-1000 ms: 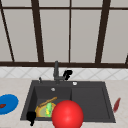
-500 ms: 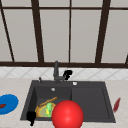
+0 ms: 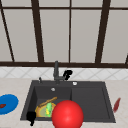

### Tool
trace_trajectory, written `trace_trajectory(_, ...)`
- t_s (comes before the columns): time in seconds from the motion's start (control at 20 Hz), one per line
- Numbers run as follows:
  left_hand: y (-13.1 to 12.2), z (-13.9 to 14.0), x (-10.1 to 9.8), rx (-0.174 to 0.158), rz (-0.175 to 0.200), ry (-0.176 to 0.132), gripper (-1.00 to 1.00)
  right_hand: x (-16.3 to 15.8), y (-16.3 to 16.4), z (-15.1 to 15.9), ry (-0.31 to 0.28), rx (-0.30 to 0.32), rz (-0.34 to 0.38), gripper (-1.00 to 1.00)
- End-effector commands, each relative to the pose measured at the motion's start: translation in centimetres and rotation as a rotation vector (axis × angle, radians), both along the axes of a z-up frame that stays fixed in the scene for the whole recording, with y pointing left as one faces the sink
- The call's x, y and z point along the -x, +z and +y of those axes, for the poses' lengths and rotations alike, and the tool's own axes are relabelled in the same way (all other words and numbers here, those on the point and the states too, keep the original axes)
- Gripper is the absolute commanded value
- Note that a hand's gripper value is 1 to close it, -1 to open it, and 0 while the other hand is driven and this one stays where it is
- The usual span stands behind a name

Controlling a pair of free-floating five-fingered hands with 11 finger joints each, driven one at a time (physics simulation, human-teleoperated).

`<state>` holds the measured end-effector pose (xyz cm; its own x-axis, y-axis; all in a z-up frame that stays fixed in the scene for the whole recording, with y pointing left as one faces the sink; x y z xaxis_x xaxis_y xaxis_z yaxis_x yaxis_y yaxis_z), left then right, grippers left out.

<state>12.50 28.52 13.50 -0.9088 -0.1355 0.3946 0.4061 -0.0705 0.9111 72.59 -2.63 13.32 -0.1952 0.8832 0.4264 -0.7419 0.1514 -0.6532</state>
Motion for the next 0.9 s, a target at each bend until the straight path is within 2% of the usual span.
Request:
trace_trajectory(0.0,0.0,0.0,0.0,0.000,0.000,0.000,0.00,0.0,0.0,0.1,0.000,0.000,0.003,1.00)
trace_trajectory(0.05,0.0,0.0,0.0,0.000,0.000,0.000,0.00,-0.1,-0.1,-0.1,0.002,-0.010,-0.008,-1.00)
trace_trajectory(0.2,0.0,0.0,0.0,0.000,0.000,0.000,0.00,0.1,0.8,-0.9,0.044,0.010,-0.007,-1.00)
trace_trajectory(0.3,0.0,0.0,0.0,0.000,0.000,0.000,0.00,0.2,2.7,-2.0,0.038,0.016,-0.023,-1.00)
trace_trajectory(0.6,0.0,0.0,0.0,0.000,0.000,0.000,0.00,0.5,5.8,-4.8,0.051,0.011,0.001,-1.00)
trace_trajectory(0.85,0.0,0.0,0.0,0.000,0.000,0.000,0.00,3.0,4.8,-6.5,0.051,0.021,-0.009,-1.00)
